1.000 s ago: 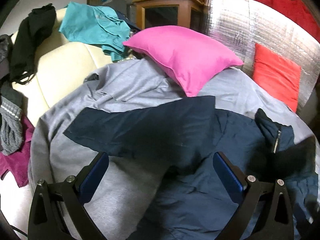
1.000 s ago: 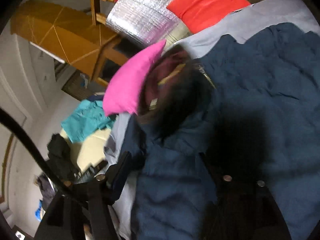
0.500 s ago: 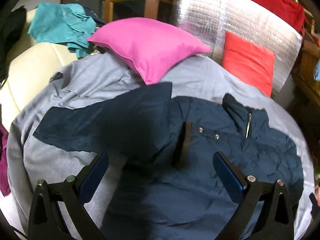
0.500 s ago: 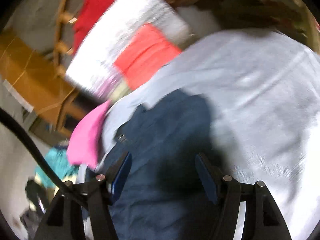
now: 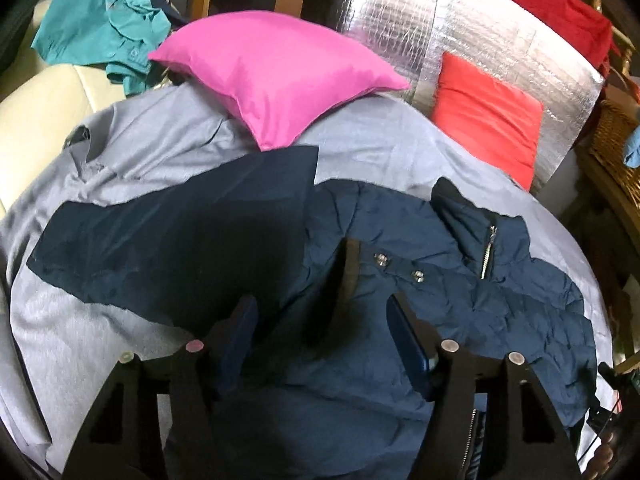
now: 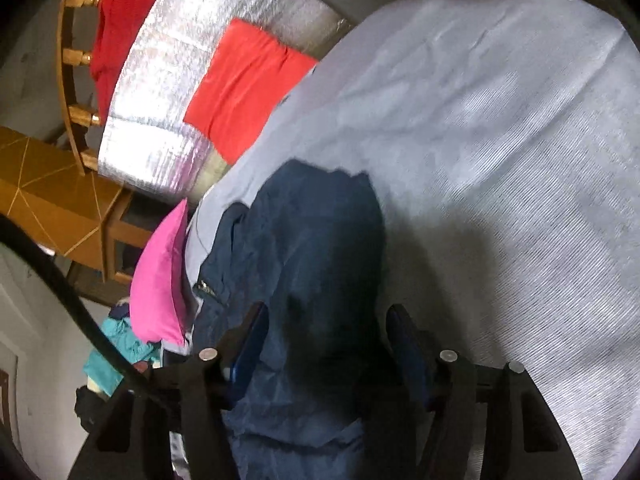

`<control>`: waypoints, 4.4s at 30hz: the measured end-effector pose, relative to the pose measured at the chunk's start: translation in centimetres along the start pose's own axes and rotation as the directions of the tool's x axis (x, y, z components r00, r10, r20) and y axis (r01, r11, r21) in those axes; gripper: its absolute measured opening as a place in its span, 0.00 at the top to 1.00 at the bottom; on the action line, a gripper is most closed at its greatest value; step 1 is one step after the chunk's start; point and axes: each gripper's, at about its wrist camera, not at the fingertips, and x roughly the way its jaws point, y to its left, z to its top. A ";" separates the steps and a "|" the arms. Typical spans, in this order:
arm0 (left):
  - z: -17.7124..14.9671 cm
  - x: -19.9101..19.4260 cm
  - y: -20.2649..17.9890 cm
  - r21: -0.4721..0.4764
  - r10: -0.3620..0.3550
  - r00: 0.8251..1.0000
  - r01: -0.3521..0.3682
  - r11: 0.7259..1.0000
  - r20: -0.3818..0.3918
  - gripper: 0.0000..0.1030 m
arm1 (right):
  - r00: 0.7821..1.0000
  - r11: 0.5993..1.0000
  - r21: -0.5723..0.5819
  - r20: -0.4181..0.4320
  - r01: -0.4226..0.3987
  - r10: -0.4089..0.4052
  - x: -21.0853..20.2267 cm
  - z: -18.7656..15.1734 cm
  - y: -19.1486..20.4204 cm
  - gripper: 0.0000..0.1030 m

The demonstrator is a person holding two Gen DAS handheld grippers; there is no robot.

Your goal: Fold large clothes

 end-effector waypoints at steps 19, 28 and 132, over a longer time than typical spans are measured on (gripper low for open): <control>-1.6 5.8 -2.7 0.101 0.021 0.992 -0.008 0.995 -0.124 0.76 | 0.985 0.980 -0.096 0.011 0.173 -0.173 0.6 -1.3 0.3 0.69; -0.9 2.2 -2.2 0.098 -0.016 0.999 0.021 0.995 -0.052 0.89 | 0.980 0.959 -0.209 0.101 0.189 -0.171 -1.2 -2.3 3.3 0.78; 1.1 1.1 4.2 -0.315 -0.509 0.857 0.464 0.828 -0.076 0.25 | 0.982 0.978 -0.196 0.189 0.070 -0.033 -4.5 -3.8 6.0 0.58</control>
